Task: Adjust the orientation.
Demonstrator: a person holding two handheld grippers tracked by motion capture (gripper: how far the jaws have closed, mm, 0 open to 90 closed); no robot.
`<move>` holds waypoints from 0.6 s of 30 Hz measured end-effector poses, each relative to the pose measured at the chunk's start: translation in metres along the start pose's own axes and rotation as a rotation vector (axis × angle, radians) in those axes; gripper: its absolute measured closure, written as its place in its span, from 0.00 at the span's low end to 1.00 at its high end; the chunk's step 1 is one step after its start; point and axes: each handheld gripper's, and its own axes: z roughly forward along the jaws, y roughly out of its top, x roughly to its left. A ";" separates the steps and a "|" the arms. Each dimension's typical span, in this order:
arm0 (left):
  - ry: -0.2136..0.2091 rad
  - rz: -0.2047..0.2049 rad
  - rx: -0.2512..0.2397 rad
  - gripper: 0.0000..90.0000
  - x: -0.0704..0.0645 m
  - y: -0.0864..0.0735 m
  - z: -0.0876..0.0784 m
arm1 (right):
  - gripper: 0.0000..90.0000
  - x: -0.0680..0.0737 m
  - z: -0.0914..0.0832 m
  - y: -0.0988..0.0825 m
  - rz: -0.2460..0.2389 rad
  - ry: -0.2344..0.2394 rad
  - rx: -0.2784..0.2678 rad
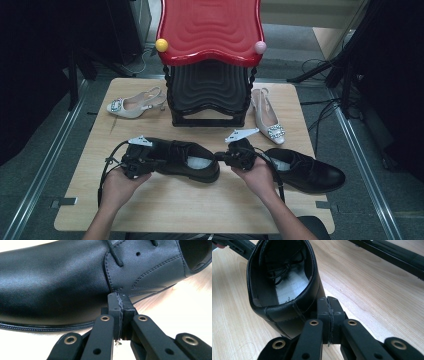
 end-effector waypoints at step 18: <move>-0.059 0.014 0.031 1.00 0.011 0.010 0.006 | 1.00 0.017 -0.008 -0.013 0.001 0.011 0.002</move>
